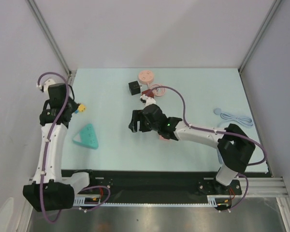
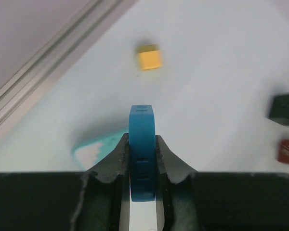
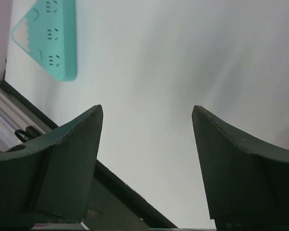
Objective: Insert the plug
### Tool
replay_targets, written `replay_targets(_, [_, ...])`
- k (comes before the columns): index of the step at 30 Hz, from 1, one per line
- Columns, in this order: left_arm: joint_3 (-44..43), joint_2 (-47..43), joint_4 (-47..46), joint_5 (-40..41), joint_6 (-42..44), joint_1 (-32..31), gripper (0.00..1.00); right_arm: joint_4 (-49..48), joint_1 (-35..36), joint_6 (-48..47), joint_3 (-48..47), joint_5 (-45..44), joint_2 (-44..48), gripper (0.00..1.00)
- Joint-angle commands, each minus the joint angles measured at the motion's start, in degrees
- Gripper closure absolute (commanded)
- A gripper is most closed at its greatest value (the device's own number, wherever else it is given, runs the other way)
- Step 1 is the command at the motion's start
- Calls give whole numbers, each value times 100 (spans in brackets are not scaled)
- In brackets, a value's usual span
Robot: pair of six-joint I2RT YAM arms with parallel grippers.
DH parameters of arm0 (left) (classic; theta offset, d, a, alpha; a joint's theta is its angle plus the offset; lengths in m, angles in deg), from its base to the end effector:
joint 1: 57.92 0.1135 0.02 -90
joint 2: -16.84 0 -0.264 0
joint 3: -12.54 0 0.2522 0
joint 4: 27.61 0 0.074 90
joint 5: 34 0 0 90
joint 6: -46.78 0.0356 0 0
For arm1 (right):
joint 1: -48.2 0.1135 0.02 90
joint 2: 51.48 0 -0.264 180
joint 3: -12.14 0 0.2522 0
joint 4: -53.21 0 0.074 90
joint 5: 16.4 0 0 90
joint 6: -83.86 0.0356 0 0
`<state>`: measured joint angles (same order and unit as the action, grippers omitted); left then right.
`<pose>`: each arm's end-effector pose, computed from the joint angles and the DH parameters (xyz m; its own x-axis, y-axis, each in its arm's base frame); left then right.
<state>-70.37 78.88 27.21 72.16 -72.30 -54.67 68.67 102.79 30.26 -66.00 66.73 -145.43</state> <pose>0.2207 0.0225 0.3761 -0.3488 -0.4874 -0.8005 -0.5200 0.8112 -0.2673 0.2204 0.3026 0.2514 -0.6871 0.0503 -0.7248 -0.4251 0.7811 0.4572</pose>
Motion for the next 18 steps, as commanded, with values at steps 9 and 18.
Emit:
replay_targets(9, [1069,405,-159,2164,-590,1915,100,-934,157,217,-188,852,-675,20])
replay_targets(18, [1649,1240,-221,1557,-1249,1952,100,-820,404,262,-682,828,-1556,23])
